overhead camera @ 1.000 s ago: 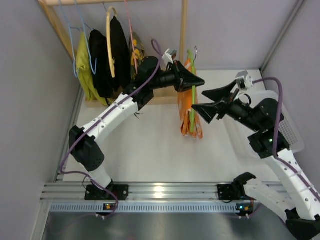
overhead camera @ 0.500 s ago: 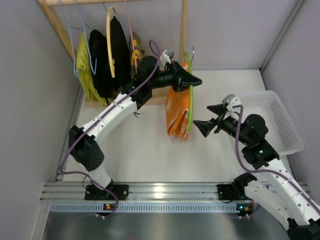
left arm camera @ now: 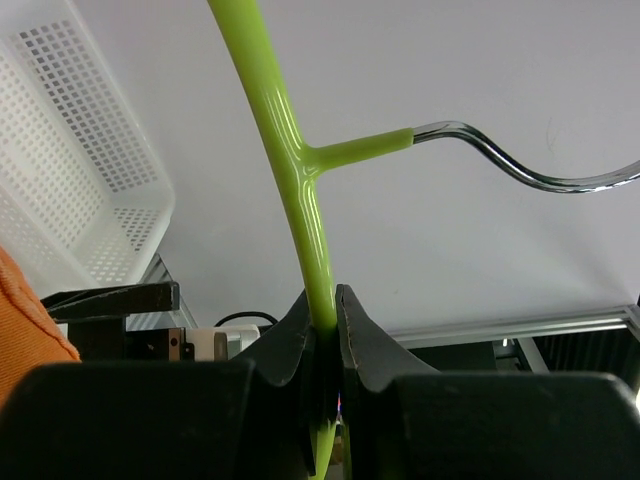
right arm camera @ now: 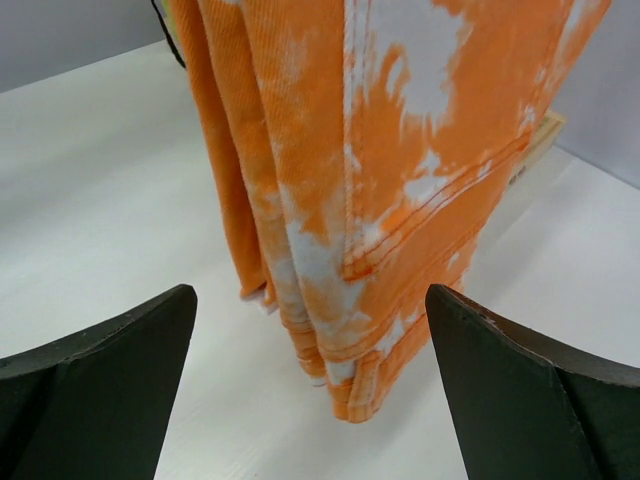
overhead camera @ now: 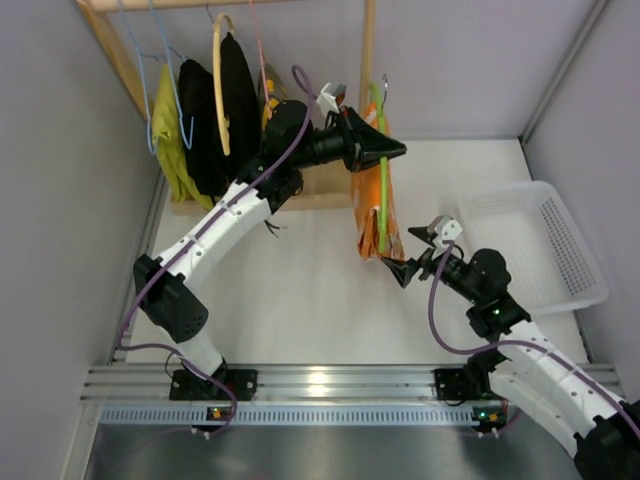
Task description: Remove the trousers from the hanger
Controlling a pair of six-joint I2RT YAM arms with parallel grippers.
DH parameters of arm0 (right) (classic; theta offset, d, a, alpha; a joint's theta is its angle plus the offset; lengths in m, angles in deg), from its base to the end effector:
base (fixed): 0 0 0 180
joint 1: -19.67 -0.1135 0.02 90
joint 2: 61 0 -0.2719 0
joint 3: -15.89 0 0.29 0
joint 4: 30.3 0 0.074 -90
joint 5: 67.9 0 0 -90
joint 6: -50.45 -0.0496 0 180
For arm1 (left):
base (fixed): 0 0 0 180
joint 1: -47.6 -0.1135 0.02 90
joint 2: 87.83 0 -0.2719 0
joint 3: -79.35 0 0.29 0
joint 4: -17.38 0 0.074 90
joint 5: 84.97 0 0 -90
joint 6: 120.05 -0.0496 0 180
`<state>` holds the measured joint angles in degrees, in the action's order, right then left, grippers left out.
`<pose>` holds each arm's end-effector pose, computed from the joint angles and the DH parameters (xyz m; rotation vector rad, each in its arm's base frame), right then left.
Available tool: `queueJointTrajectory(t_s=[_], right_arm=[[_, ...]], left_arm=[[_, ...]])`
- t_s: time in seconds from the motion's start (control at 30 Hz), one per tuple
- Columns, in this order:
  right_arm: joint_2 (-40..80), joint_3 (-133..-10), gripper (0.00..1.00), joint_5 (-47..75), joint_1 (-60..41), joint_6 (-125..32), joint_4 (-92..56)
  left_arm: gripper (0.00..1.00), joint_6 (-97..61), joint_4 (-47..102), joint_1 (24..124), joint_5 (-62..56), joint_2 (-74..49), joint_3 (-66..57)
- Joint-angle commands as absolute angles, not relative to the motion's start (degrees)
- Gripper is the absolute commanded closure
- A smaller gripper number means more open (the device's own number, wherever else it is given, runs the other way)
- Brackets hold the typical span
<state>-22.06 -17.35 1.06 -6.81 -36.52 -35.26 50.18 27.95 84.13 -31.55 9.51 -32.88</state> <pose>0.1866 0.1129 0.2540 -0.6867 1.4630 0.6079 0.3428 -0.2907 0.4663 -0.0753 1.9318 -1.9878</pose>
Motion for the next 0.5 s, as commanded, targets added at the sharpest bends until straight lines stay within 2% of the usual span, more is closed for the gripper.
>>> queueJointTrajectory(t_s=[0.0, 0.27, 0.47], right_arm=[[-19.4, -17.4, 0.01, 1.7, -7.2, -34.2, -47.9], [-7.8, -18.0, 0.01, 4.5, -8.0, -34.4, -57.0], [-6.8, -17.7, 0.01, 4.8, -11.0, -33.6, -58.2]], left_arm=[[1.0, 50.0, 18.5, 84.0, -31.0, 5.2, -37.4], [1.0, 50.4, 18.2, 83.9, -30.6, 6.1, -39.4], [1.0, 50.4, 17.9, 83.9, -30.1, 6.4, -40.2]])
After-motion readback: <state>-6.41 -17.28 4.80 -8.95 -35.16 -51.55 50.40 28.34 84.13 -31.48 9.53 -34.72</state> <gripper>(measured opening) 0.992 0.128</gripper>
